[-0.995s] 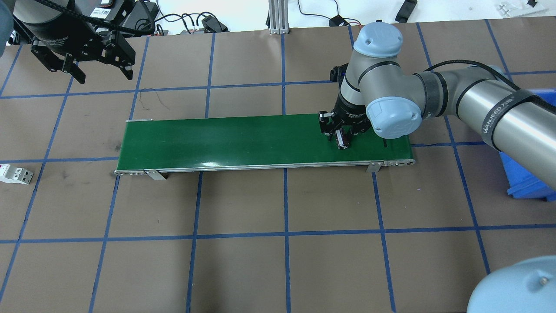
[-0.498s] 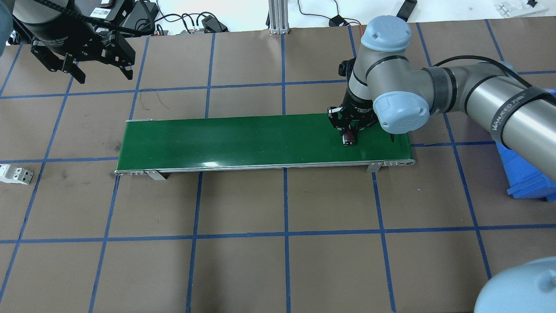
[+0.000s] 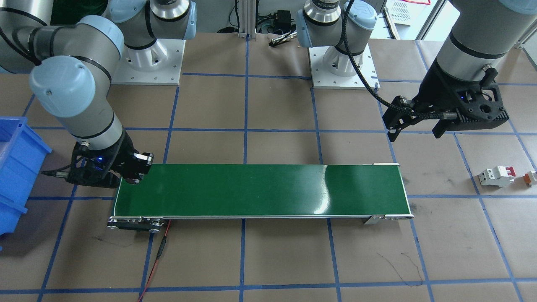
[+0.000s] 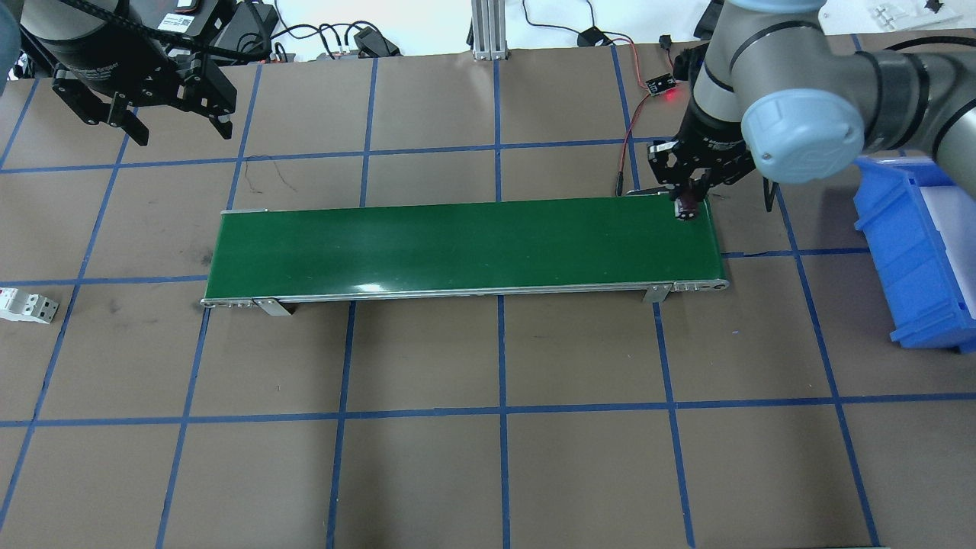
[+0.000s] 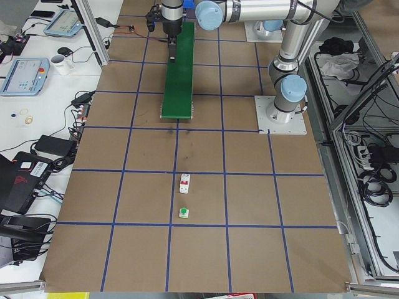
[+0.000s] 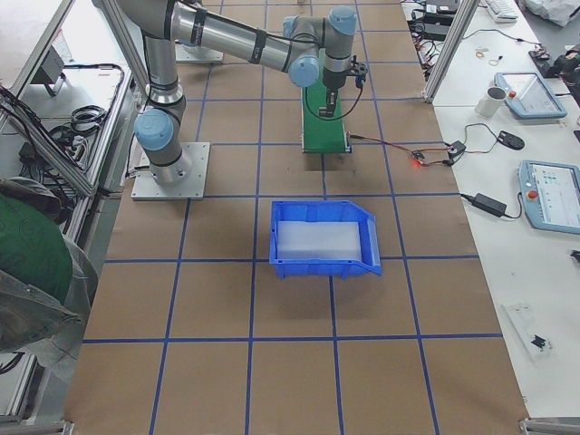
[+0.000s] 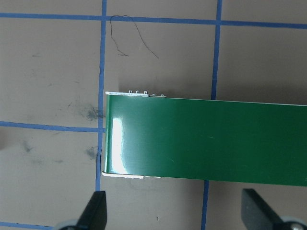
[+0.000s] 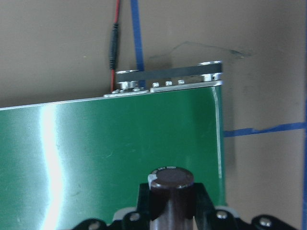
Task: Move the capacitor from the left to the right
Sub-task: 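Carry the capacitor with the right gripper into the blue bin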
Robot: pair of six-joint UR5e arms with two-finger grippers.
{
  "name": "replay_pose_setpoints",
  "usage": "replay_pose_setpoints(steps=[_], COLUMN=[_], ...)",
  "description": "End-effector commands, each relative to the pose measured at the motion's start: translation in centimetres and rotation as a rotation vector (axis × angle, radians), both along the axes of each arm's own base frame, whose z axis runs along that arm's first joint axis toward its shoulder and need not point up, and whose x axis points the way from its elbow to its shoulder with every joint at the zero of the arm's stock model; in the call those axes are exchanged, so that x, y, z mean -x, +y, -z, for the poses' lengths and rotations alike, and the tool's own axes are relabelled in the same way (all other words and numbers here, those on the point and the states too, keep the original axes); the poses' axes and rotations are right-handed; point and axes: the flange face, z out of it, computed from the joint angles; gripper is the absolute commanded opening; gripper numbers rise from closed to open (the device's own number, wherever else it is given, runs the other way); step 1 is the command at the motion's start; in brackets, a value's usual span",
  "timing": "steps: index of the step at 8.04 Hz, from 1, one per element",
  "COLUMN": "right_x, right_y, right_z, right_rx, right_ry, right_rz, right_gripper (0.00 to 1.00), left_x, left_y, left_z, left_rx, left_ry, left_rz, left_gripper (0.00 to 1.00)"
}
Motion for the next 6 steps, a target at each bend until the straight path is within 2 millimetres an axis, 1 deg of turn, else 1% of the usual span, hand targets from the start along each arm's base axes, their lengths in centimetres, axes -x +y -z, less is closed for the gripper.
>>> replay_pose_setpoints(steps=[1, 2, 3, 4, 5, 6], right_x=[7.2, 12.3, 17.3, 21.5, 24.4, 26.3], right_y=[0.6, 0.4, 0.6, 1.1, 1.5, 1.9], right_z=[-5.8, -6.1, -6.2, -6.2, -5.8, -5.6], right_rx=[0.025, 0.016, 0.005, 0.002, -0.009, -0.02], right_ry=[0.138, 0.141, 0.135, 0.133, 0.135, 0.138], right_rz=[0.012, 0.014, 0.019, 0.033, 0.033, 0.033], right_gripper=[0.0, 0.0, 0.0, 0.0, 0.0, 0.0], left_x=[0.0, 0.0, 0.0, 0.0, 0.0, 0.0], left_y=[0.0, 0.0, 0.0, 0.0, 0.0, 0.0], left_z=[0.0, 0.1, 0.0, 0.1, 0.1, 0.1], left_rx=[0.0, -0.001, 0.0, -0.001, -0.001, -0.003], left_ry=[0.0, 0.001, 0.001, 0.001, 0.001, 0.002], left_rz=[0.0, 0.0, 0.0, 0.0, 0.0, 0.0], left_gripper=[1.0, 1.0, 1.0, 1.0, 1.0, 1.0])
